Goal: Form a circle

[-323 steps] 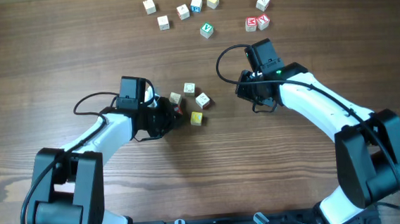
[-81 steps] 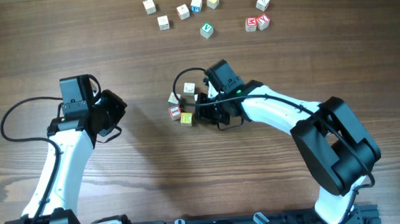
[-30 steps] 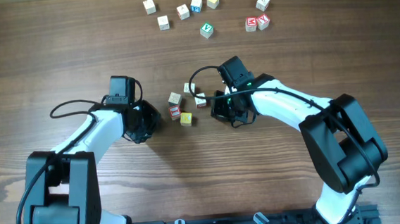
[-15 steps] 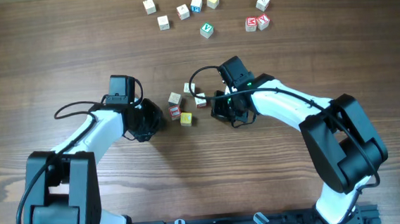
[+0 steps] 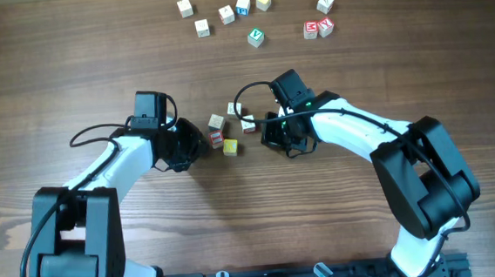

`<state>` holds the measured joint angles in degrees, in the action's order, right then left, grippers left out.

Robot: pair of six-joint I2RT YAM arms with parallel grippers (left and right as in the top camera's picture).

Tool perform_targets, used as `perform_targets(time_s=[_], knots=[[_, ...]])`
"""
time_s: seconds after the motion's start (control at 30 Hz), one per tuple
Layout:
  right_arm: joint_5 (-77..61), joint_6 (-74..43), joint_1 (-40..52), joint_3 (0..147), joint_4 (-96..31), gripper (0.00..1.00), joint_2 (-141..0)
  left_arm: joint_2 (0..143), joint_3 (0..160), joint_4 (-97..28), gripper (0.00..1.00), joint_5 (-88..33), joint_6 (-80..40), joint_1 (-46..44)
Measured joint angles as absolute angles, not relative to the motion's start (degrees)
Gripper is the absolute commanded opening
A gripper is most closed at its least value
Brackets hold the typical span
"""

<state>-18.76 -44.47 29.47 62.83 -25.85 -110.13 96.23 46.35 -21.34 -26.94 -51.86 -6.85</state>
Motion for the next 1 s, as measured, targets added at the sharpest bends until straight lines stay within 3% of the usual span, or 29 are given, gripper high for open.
perform_targets(time_s=[1.0], knots=[[-18.74, -44.27, 29.47, 62.81, -25.87, 0.06, -110.13, 96.23, 46.35, -21.34, 0.04, -28.03, -53.98, -6.85]])
